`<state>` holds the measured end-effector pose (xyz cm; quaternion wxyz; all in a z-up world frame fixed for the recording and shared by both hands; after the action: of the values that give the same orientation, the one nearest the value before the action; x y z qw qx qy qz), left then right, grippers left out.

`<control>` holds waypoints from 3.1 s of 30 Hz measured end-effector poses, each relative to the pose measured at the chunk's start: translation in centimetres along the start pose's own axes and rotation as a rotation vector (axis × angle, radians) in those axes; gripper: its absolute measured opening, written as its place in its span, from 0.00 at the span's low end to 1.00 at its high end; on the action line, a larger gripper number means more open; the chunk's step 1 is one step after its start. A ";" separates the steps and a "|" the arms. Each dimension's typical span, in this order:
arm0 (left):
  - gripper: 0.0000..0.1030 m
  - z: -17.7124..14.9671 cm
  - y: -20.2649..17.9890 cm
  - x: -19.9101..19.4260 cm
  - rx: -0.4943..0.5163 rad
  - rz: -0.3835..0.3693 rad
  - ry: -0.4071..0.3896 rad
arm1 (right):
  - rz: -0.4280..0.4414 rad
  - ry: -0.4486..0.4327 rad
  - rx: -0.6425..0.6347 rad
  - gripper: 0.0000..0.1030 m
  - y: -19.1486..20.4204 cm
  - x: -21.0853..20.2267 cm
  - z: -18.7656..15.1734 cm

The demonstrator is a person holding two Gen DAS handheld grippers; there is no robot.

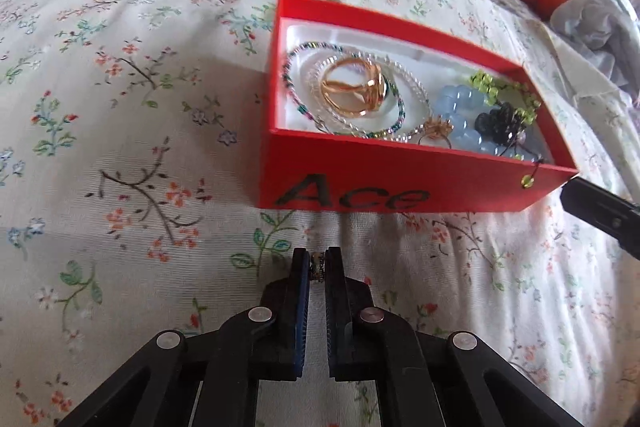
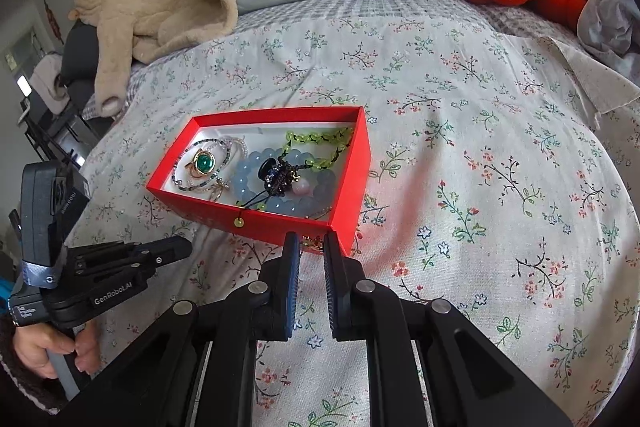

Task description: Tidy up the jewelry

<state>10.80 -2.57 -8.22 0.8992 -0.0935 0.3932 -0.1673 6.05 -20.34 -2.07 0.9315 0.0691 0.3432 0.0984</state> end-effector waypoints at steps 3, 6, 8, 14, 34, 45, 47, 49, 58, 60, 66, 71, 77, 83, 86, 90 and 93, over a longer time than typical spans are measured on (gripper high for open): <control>0.01 0.9 0.2 -1.4 -0.031 -0.020 -0.028 | 0.017 -0.006 0.014 0.12 0.5 -0.1 0.5; 0.01 2.0 0.2 -2.7 -0.058 -0.045 -0.055 | 0.033 -0.017 0.019 0.12 1.2 -0.3 1.0; 0.01 2.8 0.0 -3.4 -0.057 -0.056 -0.077 | 0.044 -0.025 0.023 0.12 1.6 -0.5 1.4; 0.01 4.7 -0.5 -4.2 -0.070 -0.083 -0.124 | 0.060 -0.045 0.037 0.12 2.2 -0.6 2.6; 0.36 6.6 -0.8 -1.7 -0.104 -0.040 -0.143 | 0.078 -0.013 0.084 0.12 2.9 2.6 4.1; 0.72 5.5 1.0 -3.7 -0.065 0.111 -0.136 | 0.090 0.013 0.171 0.32 2.2 3.1 4.7; 0.78 5.1 1.0 -3.9 -0.056 0.140 -0.130 | 0.092 0.014 0.171 0.32 2.4 2.5 4.8; 0.83 4.7 0.9 -4.3 -0.043 0.165 -0.126 | 0.082 0.018 0.155 0.36 2.6 1.9 4.6; 1.00 2.4 0.1 -6.0 0.028 0.251 -0.099 | -0.022 0.044 0.065 0.69 2.2 -0.9 2.3; 1.00 1.8 0.0 -6.2 0.044 0.265 -0.079 | -0.070 0.049 0.067 0.80 1.6 -1.4 1.5; 1.00 0.6 -0.6 -7.2 0.073 0.282 -0.070 | -0.188 0.082 0.073 1.00 0.4 -3.2 -0.5; 1.00 -0.2 -0.6 -7.9 0.085 0.290 -0.061 | -0.236 0.096 0.055 1.00 0.6 -4.4 -1.6; 1.00 -0.6 -0.5 -8.2 0.086 0.294 -0.058 | -0.242 0.098 0.026 1.00 1.6 -4.6 -2.0; 1.00 -0.5 -0.1 -8.0 0.092 0.307 -0.057 | -0.261 0.109 0.005 1.00 1.7 -4.0 -2.2; 1.00 -0.4 0.0 -7.8 0.093 0.317 -0.057 | -0.263 0.115 0.002 1.00 1.8 -3.6 -2.3; 1.00 -0.3 0.0 -7.7 0.096 0.324 -0.060 | -0.264 0.124 0.001 1.00 1.8 -3.3 -2.3; 1.00 -0.2 0.0 -7.7 0.099 0.333 -0.062 | -0.267 0.123 0.000 1.00 1.7 -3.2 -2.3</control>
<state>5.80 0.30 -3.19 0.9298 0.0123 0.3665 -0.0323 1.93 -19.25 -1.49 0.9135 0.0168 0.4060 -0.0223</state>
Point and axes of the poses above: each gripper's, at about its wrist camera, not at the fingertips, and x roughly the way its jaws point, y to its left, z to its top, the point moved 7 cm from there along x, roughly the way its jaws point, and after that the axes turned 13 degrees about -y, right-handed, at the moved point
